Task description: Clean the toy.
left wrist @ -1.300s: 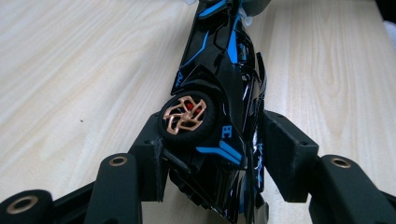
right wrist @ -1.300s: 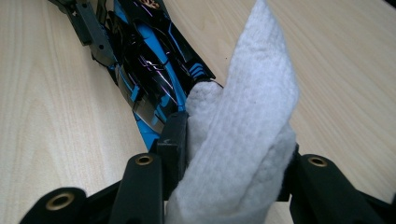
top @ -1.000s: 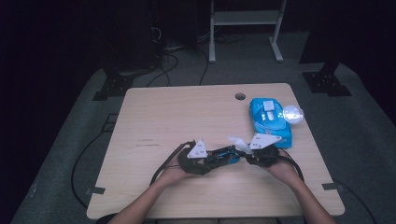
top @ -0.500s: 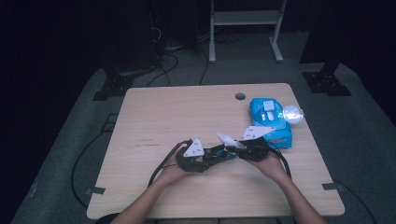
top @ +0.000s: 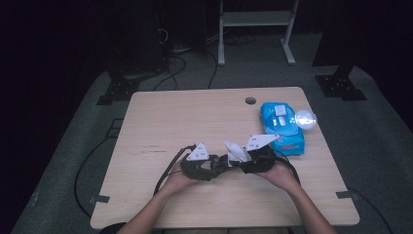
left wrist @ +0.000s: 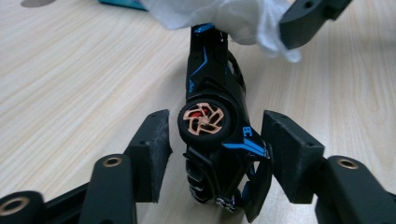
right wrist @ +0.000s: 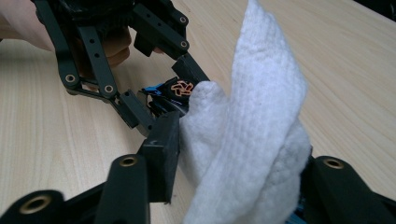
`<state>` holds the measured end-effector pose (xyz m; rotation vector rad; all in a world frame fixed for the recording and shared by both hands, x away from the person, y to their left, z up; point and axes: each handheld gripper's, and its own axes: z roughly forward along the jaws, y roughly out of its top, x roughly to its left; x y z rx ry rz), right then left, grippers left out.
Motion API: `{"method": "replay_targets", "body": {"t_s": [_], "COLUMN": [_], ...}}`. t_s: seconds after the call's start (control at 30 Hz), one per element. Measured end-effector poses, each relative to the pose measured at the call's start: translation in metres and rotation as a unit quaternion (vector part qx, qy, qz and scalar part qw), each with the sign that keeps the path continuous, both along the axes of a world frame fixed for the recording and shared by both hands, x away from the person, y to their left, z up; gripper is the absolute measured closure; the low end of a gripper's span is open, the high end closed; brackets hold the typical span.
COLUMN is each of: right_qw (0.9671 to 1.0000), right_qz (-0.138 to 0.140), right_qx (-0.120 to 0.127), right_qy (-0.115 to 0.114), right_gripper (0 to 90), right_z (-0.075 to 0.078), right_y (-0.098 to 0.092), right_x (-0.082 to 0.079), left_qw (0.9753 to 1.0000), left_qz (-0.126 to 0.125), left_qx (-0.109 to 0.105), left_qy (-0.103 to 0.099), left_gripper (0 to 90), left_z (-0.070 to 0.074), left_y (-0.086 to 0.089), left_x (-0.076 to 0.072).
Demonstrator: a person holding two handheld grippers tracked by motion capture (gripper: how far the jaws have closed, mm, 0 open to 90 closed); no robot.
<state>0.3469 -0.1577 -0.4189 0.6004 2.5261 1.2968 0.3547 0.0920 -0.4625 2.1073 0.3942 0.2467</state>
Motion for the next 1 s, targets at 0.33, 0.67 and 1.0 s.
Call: {"method": "replay_targets", "body": {"t_s": [0.33,0.67,1.0], "right_qw": [0.9995,0.9986,0.9978], "right_qz": [-0.029,-0.049,-0.011], "right_qx": [0.011,0.017,0.056], "right_qy": [-0.001,0.007,0.034], "right_gripper": [74.8,80.3,80.9], "right_z": [0.0,-0.006,-0.011], "right_y": [0.003,0.001,0.05], "right_x": [0.003,0.01,0.008], "left_qw": [0.998,0.9987,0.9992], "left_qz": [0.011,0.009,0.001], "left_qx": [-0.026,-0.023,-0.018], "left_qy": [0.056,0.044,0.035], "left_gripper": [46.3,57.9,58.1], "left_z": [-0.002,-0.003,-0.003], "left_y": [0.004,0.006,0.007], "left_x": [0.003,0.002,0.002]}}
